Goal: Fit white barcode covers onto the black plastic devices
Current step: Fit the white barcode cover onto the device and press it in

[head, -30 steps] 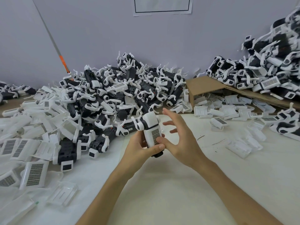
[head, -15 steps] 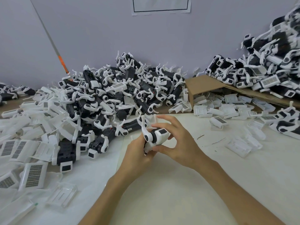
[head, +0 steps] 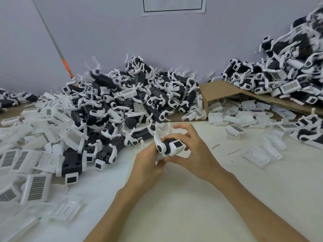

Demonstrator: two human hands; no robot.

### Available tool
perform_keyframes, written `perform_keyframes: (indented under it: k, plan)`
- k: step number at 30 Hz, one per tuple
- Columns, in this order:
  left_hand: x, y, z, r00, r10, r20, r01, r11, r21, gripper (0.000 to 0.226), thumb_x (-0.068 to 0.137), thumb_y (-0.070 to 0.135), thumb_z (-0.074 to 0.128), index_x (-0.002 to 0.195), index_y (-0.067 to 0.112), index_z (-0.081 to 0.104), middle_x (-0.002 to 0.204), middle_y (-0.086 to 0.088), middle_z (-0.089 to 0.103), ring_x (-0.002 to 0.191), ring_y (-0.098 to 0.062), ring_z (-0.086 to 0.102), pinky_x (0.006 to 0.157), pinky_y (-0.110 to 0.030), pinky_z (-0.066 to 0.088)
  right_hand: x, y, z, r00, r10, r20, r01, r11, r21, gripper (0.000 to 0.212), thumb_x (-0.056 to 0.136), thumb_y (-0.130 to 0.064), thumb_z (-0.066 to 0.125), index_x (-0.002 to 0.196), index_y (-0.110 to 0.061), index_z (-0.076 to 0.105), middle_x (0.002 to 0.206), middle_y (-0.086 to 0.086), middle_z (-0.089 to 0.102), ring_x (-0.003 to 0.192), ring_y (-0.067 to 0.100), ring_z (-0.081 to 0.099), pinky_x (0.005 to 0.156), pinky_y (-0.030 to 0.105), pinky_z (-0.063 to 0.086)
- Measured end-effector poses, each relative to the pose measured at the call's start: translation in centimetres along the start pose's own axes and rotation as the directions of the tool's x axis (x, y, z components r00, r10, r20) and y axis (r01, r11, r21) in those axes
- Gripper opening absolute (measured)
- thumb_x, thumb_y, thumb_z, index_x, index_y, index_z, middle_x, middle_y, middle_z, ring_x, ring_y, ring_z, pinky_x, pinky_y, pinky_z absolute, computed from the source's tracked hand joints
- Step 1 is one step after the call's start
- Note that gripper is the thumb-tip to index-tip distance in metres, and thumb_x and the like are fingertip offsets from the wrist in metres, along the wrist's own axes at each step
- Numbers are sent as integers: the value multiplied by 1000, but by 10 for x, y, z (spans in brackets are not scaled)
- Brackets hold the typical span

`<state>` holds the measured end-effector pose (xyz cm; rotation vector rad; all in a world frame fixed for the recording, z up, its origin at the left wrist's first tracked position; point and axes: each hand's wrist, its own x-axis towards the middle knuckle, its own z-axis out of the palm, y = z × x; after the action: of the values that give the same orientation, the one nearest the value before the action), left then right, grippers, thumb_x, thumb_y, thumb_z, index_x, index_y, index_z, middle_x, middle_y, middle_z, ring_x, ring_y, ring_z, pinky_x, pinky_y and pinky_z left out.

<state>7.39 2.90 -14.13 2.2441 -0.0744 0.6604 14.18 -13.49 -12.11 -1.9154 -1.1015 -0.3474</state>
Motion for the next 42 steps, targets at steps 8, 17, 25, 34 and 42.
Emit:
perform_keyframes:
  k: [8,17,25,34,42]
  plan:
    - [0,-1,1,976,204,-80,-170,934,314,68,62,-14,63,124,15,65,103,4,72,95,-20,61,83,-29,40,-4,-10,13,991,127,-39,-116,971,209,51,73,-42,85,118,-33,63,99,-16,71,90,10,69,76,17,53]
    - [1,-1,1,975,218,-45,-185,907,378,53,68,-12,66,113,16,69,102,7,72,93,-16,60,82,-23,37,-5,-13,18,974,214,-71,-190,950,248,42,74,-36,83,113,-29,68,97,-18,72,91,4,68,77,13,49]
    - [-1,2,4,973,225,-57,-198,933,300,53,72,-1,73,115,25,57,105,12,70,96,-10,58,85,-20,34,-1,-13,12,970,226,-90,-196,944,266,21,83,-27,72,103,-34,70,87,-24,70,78,6,68,68,17,52]
    - [-1,5,3,963,254,-89,-234,954,186,37,86,37,69,120,27,59,101,27,54,93,-2,53,93,-7,29,11,1,-26,952,279,127,-306,903,302,48,83,-56,67,128,-42,58,123,-24,58,104,4,60,87,20,52]
    - [-5,9,-6,940,318,-126,-268,913,306,41,97,51,47,120,27,70,97,16,71,92,2,55,90,-20,27,11,-2,-39,920,335,205,-386,868,312,71,80,-68,61,144,-47,37,99,-8,70,87,13,64,72,28,52]
